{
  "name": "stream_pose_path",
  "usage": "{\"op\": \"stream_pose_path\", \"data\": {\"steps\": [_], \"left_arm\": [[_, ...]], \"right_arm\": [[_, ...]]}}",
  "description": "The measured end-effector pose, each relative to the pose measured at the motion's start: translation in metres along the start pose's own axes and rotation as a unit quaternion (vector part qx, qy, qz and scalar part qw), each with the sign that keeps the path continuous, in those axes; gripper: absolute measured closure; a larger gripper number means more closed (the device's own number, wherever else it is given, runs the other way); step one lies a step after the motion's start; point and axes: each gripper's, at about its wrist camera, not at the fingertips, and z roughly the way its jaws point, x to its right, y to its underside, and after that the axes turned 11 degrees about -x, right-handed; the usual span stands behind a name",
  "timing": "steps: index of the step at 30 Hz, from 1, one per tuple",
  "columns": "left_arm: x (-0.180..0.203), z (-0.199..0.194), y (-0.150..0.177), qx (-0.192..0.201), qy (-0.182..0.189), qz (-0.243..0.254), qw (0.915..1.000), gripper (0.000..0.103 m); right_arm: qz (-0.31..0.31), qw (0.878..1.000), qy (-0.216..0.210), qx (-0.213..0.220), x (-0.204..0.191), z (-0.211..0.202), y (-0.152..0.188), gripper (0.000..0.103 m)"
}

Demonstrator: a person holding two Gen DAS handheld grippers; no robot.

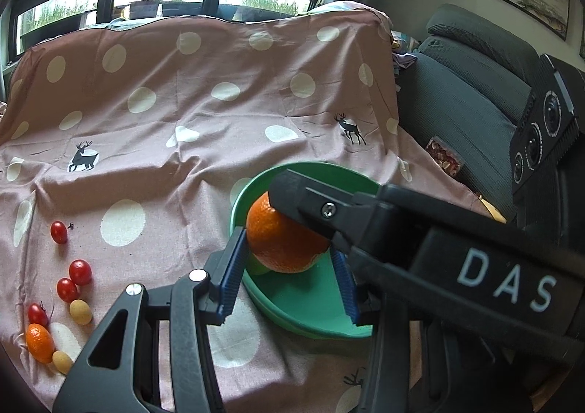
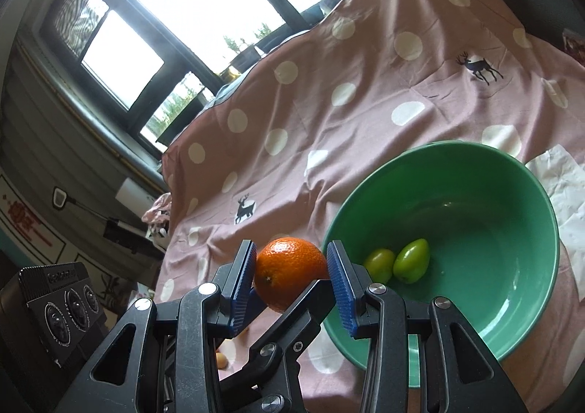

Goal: Organize fruits
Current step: 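Lift the orange with the right gripper and carry it over the green bowl, then lower the orange into the bowl and open the right gripper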

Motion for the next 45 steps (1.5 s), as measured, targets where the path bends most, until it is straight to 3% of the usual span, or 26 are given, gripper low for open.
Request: {"op": "stream_pose_path", "data": {"steps": [19,45], "left_arm": [[0.027,0.049,-0.007,-0.058,0.040,0.031,0.9970,0.059],[0.034,0.075,-0.010,-0.106,0.083,0.037,0.9902,0.059]], "right_arm": [[0.064,0.997,0.044,0.000,0.050,-0.007,-0.005,0.059],[0.094,0.991,0.093,-0.011,0.070,-0.008,-0.003,0.059]]}}
